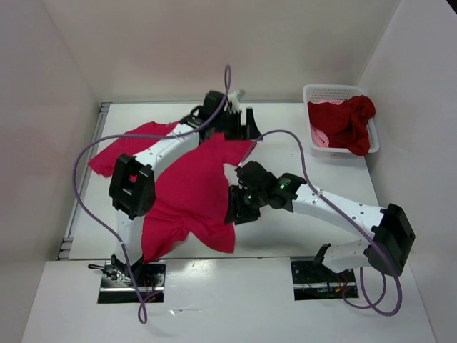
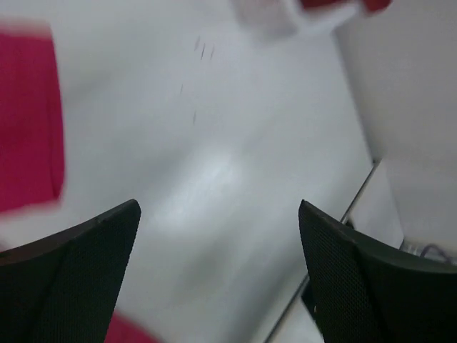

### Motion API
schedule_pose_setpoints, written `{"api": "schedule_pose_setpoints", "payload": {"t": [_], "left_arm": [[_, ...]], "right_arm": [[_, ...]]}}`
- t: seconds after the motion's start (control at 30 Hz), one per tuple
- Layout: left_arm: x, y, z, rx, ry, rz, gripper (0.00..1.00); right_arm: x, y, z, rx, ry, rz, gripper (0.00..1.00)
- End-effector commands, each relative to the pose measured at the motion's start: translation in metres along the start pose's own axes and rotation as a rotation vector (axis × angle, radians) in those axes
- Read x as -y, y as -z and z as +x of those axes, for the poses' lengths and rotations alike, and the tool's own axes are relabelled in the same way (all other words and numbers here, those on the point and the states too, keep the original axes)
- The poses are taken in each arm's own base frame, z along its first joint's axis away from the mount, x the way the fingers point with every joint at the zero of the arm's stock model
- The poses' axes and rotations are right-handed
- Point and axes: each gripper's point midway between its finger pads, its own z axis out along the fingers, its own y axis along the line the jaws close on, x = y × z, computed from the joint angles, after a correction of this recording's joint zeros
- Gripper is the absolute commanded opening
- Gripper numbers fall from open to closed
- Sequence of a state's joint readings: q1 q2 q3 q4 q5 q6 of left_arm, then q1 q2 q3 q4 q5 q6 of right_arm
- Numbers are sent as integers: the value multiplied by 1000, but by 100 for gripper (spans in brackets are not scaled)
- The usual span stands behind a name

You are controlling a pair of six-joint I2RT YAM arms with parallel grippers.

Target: Fold and stack the t-shirts

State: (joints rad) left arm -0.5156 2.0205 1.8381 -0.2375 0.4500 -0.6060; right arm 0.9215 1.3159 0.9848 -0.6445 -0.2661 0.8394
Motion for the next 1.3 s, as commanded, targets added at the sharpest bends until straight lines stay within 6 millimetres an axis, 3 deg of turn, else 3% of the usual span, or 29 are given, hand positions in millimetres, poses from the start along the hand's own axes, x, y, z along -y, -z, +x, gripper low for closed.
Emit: {"api": "schedule_pose_setpoints", "payload": {"t": [0.0, 0.07, 0.1, 0.13, 0.17, 0.2, 0.23, 0.27, 0.3, 0.33, 0.37, 0.4, 0.5, 0.63, 0.7, 0.73, 0.77, 0.83, 0.9, 0.93, 1.0, 1.03, 1.13, 1.2, 1.27], "left_arm": [[-2, 49, -21, 118, -59, -36, 99], [-23, 74, -27, 156, -12, -101, 99], [-36, 108, -44, 222, 0, -146, 99], [-62, 118, -24, 201, 58, -209, 98], [-81, 133, -18, 222, 92, -272, 94], [-91, 162, -19, 274, 116, -314, 88], [-104, 170, -2, 261, 168, -351, 79], [-129, 174, 34, 217, 219, -413, 75], [-129, 190, 42, 240, 242, -440, 71], [-140, 199, 56, 241, 278, -484, 68], [-146, 206, 67, 253, 316, -513, 65], [-155, 216, 91, 245, 351, -564, 65], [-165, 235, 113, 265, 433, -620, 67], [-181, 241, 147, 214, 547, -642, 73], [-184, 239, 160, 199, 593, -653, 75], [-183, 240, 163, 203, 601, -652, 75], [-183, 241, 170, 204, 622, -653, 75], [-184, 241, 177, 199, 638, -657, 75], [-182, 243, 181, 199, 638, -657, 75], [-185, 244, 185, 196, 642, -672, 75], [-185, 245, 193, 185, 660, -680, 75], [-186, 244, 197, 181, 673, -683, 75], [-188, 244, 208, 170, 701, -692, 75], [-189, 244, 214, 159, 709, -698, 73], [-191, 242, 214, 162, 718, -698, 73]], "right_arm": [[-28, 28, -56, 183, 81, -56, 47], [-23, 32, -78, 248, 64, -60, 36], [-13, 28, -86, 272, 58, -30, 30], [-4, 24, -94, 293, 42, -3, 23], [8, 22, -111, 337, 20, 14, 8], [12, 21, -124, 368, 4, 19, 4], [29, 11, -134, 382, -25, 66, 1], [40, 14, -153, 425, -49, 89, 0], [43, 13, -170, 463, -60, 93, 0], [59, 1, -182, 468, -78, 147, 0], [63, 5, -205, 510, -101, 156, 4], [66, 3, -220, 539, -93, 167, 18], [93, -8, -267, 590, -114, 259, 21], [121, -12, -330, 673, -152, 332, 47], [131, -9, -347, 713, -151, 389, 58], [125, 0, -365, 760, -142, 394, 60], [142, -14, -368, 747, -145, 458, 62], [146, -13, -384, 757, -116, 514, 63], [168, -34, -386, 714, -90, 593, 63], [172, -28, -395, 725, -92, 616, 63], [187, -42, -394, 700, -73, 665, 63], [190, -38, -405, 714, -75, 667, 63], [210, -43, -406, 686, -98, 692, 63], [207, -44, -412, 687, -96, 681, 63], [217, -49, -413, 675, -97, 698, 63]]}}
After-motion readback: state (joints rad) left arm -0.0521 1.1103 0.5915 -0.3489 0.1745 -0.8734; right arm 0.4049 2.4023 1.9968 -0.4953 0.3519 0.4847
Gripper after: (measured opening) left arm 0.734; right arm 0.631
